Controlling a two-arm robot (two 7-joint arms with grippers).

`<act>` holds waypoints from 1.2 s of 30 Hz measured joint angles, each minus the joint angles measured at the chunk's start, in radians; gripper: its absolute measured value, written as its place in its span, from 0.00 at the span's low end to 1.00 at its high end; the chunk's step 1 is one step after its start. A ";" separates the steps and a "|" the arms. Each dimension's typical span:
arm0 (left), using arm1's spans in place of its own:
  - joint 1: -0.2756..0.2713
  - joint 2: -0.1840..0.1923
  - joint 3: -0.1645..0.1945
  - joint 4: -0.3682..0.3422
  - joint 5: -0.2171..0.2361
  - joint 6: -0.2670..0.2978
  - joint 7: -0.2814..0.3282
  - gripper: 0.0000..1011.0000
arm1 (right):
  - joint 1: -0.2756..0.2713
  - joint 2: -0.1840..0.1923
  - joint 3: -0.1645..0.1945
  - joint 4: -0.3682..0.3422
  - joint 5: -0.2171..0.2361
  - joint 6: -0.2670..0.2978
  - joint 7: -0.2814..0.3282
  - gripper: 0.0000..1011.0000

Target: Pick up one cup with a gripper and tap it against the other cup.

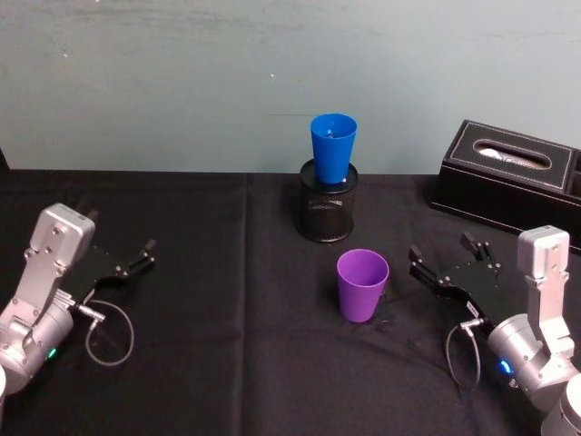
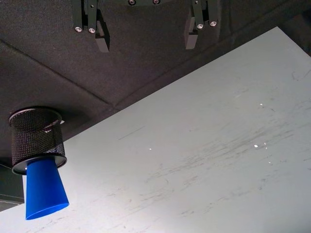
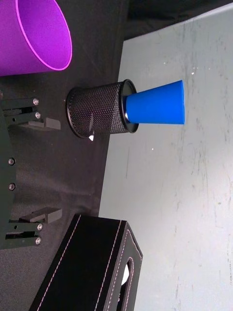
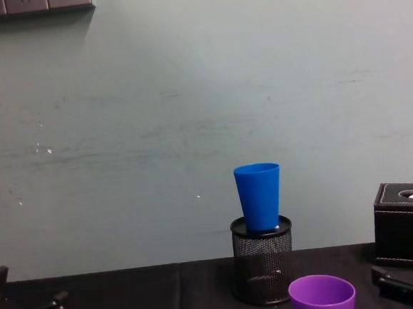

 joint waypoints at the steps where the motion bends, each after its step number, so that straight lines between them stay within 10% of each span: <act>1: 0.000 0.000 0.000 0.000 0.000 0.000 0.000 1.00 | 0.000 0.000 0.000 0.000 0.000 0.000 0.000 0.99; 36: 0.000 0.000 0.000 0.000 0.000 0.000 0.000 1.00 | 0.000 0.000 0.000 -0.001 0.000 0.000 0.000 0.99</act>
